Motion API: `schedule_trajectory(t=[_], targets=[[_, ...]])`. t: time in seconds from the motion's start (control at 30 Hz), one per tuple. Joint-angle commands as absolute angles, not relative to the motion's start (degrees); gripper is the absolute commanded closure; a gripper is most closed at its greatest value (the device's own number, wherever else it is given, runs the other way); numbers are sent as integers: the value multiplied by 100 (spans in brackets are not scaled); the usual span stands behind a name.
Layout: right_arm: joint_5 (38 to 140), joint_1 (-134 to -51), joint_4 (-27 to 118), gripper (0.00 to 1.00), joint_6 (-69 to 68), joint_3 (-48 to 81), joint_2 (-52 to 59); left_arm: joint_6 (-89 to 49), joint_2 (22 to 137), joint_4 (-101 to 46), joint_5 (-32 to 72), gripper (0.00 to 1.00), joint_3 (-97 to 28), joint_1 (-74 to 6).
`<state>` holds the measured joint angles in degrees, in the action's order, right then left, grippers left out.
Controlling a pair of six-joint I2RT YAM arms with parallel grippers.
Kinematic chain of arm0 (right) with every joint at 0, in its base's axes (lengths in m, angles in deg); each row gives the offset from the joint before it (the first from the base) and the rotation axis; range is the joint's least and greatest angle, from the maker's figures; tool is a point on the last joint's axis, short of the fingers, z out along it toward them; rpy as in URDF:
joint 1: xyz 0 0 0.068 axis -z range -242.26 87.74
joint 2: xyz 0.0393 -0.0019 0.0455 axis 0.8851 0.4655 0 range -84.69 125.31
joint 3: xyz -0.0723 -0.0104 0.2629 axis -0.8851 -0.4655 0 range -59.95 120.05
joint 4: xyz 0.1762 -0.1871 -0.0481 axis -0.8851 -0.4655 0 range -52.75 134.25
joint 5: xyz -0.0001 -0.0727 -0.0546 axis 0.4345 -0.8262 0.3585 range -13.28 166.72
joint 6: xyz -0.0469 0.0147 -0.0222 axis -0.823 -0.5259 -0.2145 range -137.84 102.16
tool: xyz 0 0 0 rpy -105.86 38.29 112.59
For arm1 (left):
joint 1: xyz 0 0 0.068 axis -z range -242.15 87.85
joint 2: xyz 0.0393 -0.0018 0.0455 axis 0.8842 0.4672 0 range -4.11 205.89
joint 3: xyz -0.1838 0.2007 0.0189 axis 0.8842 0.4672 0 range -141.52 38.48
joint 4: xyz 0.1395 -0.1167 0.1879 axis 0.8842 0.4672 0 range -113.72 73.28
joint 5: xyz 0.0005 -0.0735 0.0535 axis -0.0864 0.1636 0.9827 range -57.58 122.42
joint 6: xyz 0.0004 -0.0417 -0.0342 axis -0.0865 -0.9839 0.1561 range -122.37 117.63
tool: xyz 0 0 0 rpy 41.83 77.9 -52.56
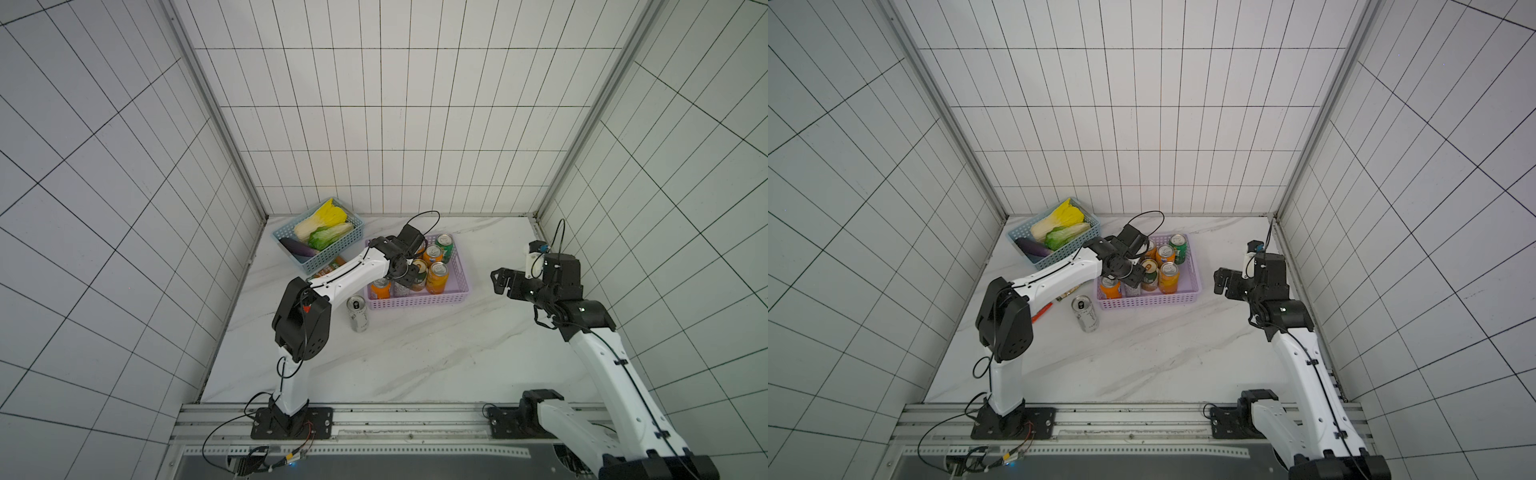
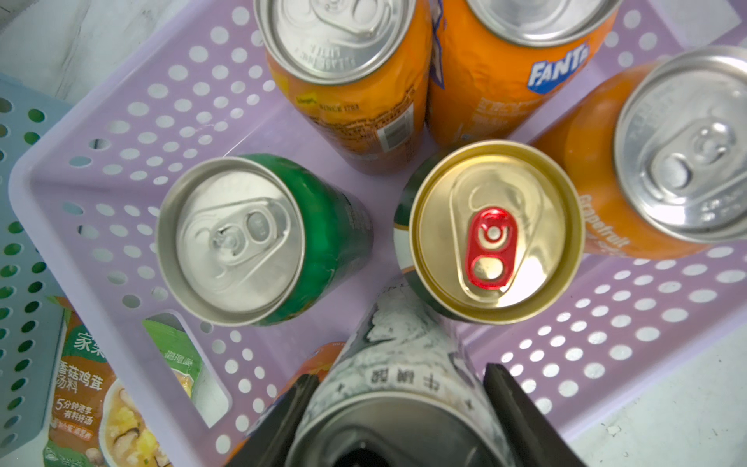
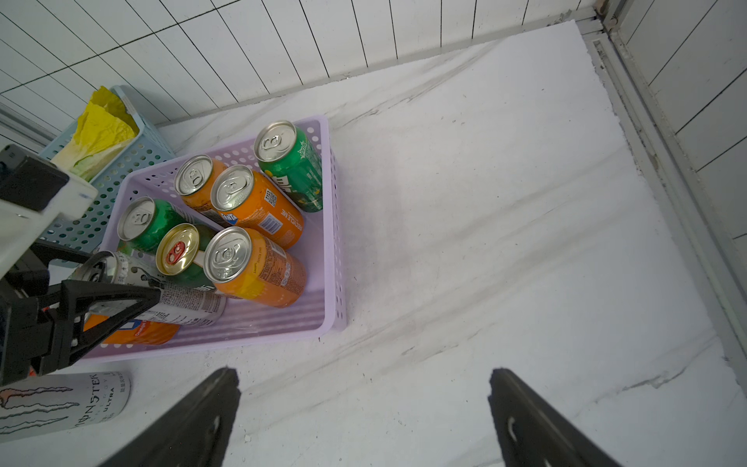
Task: Take out the drinks from the basket
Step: Pick up the drink from the basket.
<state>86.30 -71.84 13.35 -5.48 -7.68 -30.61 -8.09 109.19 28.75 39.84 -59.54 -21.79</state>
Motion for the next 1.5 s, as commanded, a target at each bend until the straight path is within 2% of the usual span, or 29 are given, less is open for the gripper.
schedule_trajectory(t=[0.0, 0.2, 0.77, 1.2, 1.47], targets=[[8630, -7145, 1254, 1, -606, -787, -3135, -813, 10821, 2795, 3997, 41, -6058, -2163], [8620, -7144, 1254, 0, -598, -792, -3145, -840, 10658, 2796, 3954, 45, -6022, -2163], [8628, -7149, 1244, 0, -598, -800, -3158, -948, 9870, 2949, 3873, 46, -6023, -2018], [8612, -7144, 1225, 1, -615, -803, -3192, -1037, 8756, 3121, 3898, 46, -5773, -1726], [8631, -7149, 1225, 1, -606, -806, -3205, -1221, 7989, 3056, 4041, 46, -5211, -1499]])
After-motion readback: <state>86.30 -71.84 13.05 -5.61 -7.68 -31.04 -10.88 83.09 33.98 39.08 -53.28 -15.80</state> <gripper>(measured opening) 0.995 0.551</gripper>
